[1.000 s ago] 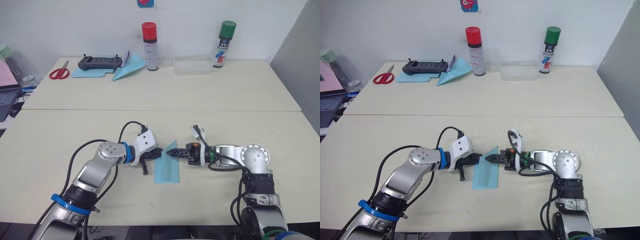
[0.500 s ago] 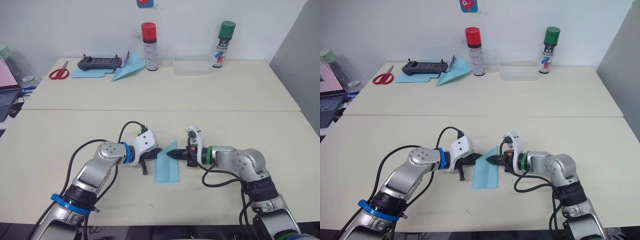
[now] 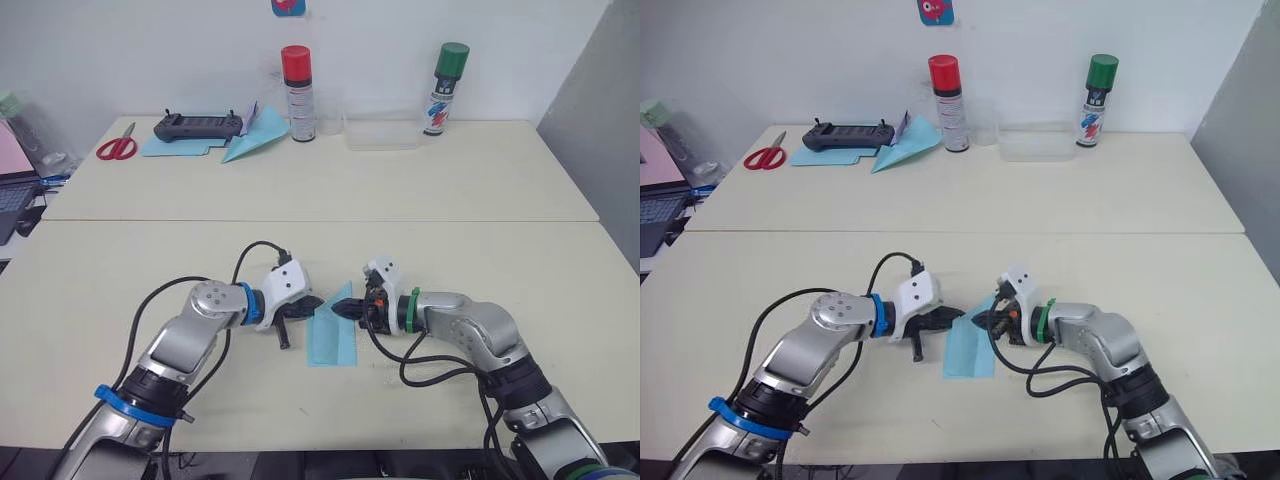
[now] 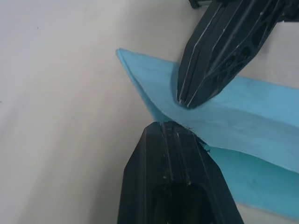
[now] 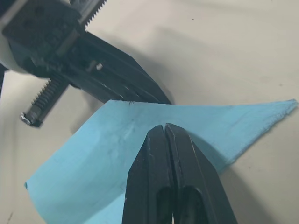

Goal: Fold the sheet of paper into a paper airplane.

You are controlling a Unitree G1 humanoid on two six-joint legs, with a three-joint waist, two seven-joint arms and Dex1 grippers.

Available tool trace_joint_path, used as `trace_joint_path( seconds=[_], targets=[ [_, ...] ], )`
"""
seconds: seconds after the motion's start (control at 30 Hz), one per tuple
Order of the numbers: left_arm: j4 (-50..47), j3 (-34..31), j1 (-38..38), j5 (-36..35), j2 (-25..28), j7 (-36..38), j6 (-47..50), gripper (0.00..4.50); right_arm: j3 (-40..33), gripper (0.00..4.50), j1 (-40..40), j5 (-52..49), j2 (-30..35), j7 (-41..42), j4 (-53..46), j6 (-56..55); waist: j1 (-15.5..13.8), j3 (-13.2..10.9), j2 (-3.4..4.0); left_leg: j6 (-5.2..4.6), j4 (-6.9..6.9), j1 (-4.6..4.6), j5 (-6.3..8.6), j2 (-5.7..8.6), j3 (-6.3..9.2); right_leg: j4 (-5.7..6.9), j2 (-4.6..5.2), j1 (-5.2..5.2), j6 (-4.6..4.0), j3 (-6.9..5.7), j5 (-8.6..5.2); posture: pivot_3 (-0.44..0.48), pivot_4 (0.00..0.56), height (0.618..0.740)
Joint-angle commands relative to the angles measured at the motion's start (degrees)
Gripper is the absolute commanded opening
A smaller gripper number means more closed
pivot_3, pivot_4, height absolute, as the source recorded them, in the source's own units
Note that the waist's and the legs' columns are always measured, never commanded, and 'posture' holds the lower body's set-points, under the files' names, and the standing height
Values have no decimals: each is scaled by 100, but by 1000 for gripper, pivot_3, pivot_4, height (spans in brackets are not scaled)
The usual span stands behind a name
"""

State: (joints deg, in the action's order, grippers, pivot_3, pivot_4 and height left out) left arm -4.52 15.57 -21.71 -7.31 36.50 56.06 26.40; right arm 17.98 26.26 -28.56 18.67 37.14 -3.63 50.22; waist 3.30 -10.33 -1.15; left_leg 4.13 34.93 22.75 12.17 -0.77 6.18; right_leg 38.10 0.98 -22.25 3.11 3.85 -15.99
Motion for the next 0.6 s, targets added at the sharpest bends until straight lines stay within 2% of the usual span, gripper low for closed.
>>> trace_joint_path(
  seconds=[0.03,0.17,0.33,0.47,0.6],
  targets=[
    [65,-369,-147,-72,242,12,140,0,-3,28,-44,204,86,45,145,-20,0,0,0,0,1,0,0,0,2,0,0,0,0,-1,0,0,150,740],
    [-210,-511,-151,-264,306,63,252,0,-11,28,-55,295,68,70,191,-72,-1,0,-1,0,2,2,0,1,0,-2,1,0,0,-1,0,0,150,740],
    [-462,-506,-139,-410,83,-36,416,0,-16,28,-48,396,23,82,228,-73,-6,0,-2,1,5,3,0,2,1,-1,3,2,1,-1,1,0,150,740],
    [-466,-178,-74,-239,-233,-198,353,0,-6,28,-42,503,8,55,269,-90,-7,1,-4,1,9,2,-1,2,1,-1,3,5,4,0,3,0,150,740],
    [-429,65,88,-80,-229,-183,255,0,-50,28,-51,507,3,74,235,-77,-5,1,-4,1,9,1,-1,2,0,1,3,4,5,1,4,0,150,740]
  ],
)
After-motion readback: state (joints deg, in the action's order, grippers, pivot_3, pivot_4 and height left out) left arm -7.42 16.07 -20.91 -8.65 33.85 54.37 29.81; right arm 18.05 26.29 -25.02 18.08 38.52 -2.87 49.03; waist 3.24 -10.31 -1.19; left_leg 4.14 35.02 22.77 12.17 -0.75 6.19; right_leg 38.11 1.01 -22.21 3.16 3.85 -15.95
